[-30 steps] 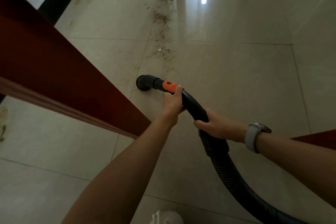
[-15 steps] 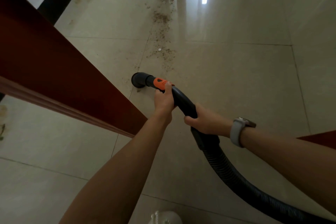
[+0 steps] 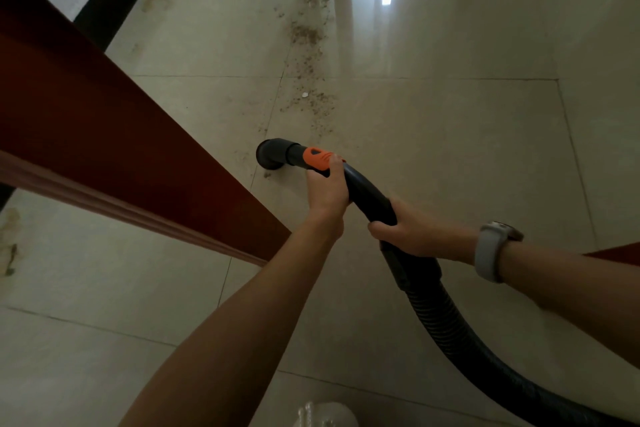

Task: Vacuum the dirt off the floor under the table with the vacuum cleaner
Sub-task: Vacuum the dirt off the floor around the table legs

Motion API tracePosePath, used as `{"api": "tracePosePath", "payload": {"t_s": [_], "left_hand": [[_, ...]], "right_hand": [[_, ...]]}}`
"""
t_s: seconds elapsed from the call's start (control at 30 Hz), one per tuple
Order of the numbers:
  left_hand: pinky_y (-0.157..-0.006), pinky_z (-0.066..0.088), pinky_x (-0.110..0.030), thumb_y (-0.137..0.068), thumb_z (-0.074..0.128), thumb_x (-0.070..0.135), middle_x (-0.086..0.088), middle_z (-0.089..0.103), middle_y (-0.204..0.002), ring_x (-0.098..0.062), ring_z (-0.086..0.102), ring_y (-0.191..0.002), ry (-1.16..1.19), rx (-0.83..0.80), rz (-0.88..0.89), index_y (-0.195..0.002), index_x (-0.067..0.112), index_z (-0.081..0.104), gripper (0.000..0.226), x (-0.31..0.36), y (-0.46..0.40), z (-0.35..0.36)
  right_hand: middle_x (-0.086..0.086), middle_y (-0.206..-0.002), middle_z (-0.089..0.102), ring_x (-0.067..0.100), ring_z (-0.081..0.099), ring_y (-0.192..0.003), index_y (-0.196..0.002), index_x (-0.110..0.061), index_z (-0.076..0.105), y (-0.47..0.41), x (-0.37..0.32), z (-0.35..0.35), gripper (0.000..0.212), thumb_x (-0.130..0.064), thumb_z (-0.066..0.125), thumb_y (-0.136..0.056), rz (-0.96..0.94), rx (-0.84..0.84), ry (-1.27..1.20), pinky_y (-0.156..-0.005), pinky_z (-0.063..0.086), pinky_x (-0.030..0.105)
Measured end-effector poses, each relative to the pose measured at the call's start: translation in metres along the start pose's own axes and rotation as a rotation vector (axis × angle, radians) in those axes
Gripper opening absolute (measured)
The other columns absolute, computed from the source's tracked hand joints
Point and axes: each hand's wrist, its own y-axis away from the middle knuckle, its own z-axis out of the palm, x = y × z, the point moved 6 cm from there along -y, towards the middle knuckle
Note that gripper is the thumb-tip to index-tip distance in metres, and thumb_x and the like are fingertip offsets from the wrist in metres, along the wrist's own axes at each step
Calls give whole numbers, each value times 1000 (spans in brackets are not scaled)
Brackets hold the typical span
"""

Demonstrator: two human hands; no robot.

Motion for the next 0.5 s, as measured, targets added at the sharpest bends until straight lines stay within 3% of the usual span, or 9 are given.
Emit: {"api": "tracePosePath", "payload": {"t_s": [0.1,0.2,0.3,0.4,0.5], "left_hand": [[-78,50,-35,-99,45,29,-12,52,-121,-26,54,-105,-49,-6,-27,-132,5,38,41,-13,7,5],[-89,52,-41,-99,45,31,-11,52,-115,-26,54,-106,-108,-11,-48,-132,5,38,43,-24,12,9],[-95,50,-44,-99,45,33,-8,51,-110,-25,54,-102,-143,-3,-65,-135,5,35,47,-28,14,12],[-96,49,-45,-99,45,32,-8,50,-108,-25,54,-102,-162,6,-61,-136,5,32,49,-27,14,12],[-96,49,-46,-99,45,32,-7,49,-106,-25,53,-101,-155,31,-57,-137,5,32,49,-27,14,9]], "right_hand": [[7,-81,56,23,60,-76,-95,-15,45,14,9,0,14,-19,56,-88,7,-18,-30,-66,50,31],[7,-78,55,20,58,-71,-84,-21,42,24,16,1,15,-17,55,-90,11,-33,-50,-64,49,28],[6,-80,56,16,57,-69,-88,-21,42,29,20,3,13,-18,55,-91,47,-43,-70,-59,45,22],[9,-85,58,21,60,-75,-100,-15,44,27,22,3,15,-20,55,-91,60,-52,-74,-66,50,28],[10,-84,58,24,60,-75,-88,-22,43,25,18,4,13,-19,55,-90,46,-66,-102,-70,52,34]]}}
